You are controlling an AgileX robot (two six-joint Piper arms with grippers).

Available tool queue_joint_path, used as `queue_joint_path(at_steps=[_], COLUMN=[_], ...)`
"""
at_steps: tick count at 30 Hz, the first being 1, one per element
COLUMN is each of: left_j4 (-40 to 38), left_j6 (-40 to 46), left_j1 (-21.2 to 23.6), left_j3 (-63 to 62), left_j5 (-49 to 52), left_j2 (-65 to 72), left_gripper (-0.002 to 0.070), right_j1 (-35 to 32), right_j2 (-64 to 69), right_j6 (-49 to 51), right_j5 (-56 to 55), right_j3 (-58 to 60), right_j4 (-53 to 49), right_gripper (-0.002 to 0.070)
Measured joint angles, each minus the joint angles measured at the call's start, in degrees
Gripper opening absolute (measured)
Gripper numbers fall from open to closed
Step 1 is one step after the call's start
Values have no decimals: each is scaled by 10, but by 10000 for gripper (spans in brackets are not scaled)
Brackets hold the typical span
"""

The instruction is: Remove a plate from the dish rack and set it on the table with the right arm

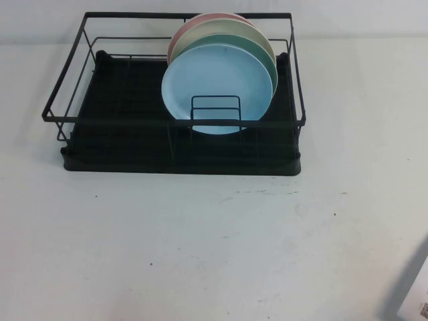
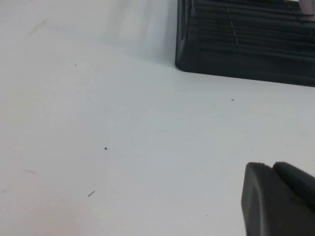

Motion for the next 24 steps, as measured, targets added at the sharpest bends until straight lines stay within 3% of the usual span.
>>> queue_joint_path(at_steps=[24], left_j4=[0], left_j6=[0], left_j1=[0], left_j3=[0], left_j5=[0], left_j2=[0], left_gripper=[-4], right_j1=[0], right_j2=[0], right_j6=[0], right_j5=[0], right_j3=[0], right_j4=[7], right_gripper=[-18])
